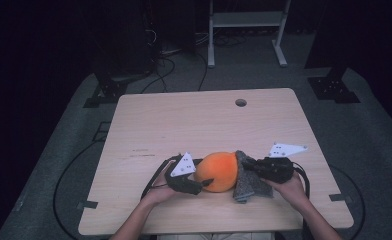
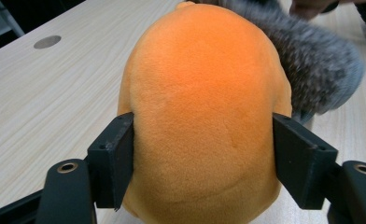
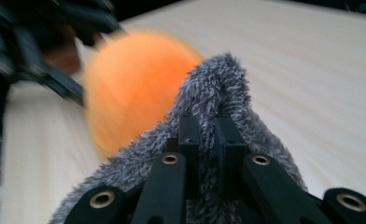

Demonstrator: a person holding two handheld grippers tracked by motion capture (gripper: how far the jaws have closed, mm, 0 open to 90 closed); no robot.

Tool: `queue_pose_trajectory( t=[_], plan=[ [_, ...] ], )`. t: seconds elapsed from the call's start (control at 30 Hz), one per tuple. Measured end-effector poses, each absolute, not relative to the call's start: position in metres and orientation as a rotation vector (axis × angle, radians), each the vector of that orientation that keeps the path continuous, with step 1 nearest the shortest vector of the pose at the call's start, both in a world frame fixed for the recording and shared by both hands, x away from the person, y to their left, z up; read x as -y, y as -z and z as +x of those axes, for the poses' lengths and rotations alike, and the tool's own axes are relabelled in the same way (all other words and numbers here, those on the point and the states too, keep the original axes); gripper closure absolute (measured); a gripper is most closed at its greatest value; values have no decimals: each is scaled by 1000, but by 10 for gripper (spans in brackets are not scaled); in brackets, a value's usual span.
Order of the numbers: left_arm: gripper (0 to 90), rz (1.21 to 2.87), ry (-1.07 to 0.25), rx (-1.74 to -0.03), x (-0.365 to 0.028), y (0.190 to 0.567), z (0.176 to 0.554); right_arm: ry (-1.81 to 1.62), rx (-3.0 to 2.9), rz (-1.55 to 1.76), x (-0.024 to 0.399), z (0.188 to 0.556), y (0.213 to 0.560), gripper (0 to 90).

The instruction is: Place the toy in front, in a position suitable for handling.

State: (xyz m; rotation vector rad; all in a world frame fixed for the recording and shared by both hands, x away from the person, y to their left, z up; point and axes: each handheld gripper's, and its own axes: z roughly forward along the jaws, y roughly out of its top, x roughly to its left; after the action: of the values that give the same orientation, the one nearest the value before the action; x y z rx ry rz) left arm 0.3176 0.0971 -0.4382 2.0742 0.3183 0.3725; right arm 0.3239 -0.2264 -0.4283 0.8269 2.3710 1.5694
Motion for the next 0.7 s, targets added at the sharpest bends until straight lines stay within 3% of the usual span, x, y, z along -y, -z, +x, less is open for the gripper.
queue_pose_trajectory(
  t=[0.2,0.57,0.7],
  plan=[
    [316,2088,-407,-266,-96,440,310,-1578,-2362,704,205,327,405,829],
    [305,2063,-364,-320,-101,442,316,-1518,-2380,886,224,334,436,830],
    [304,2071,-364,-342,-98,439,318,-1575,-2362,832,224,321,428,830]
  ],
)
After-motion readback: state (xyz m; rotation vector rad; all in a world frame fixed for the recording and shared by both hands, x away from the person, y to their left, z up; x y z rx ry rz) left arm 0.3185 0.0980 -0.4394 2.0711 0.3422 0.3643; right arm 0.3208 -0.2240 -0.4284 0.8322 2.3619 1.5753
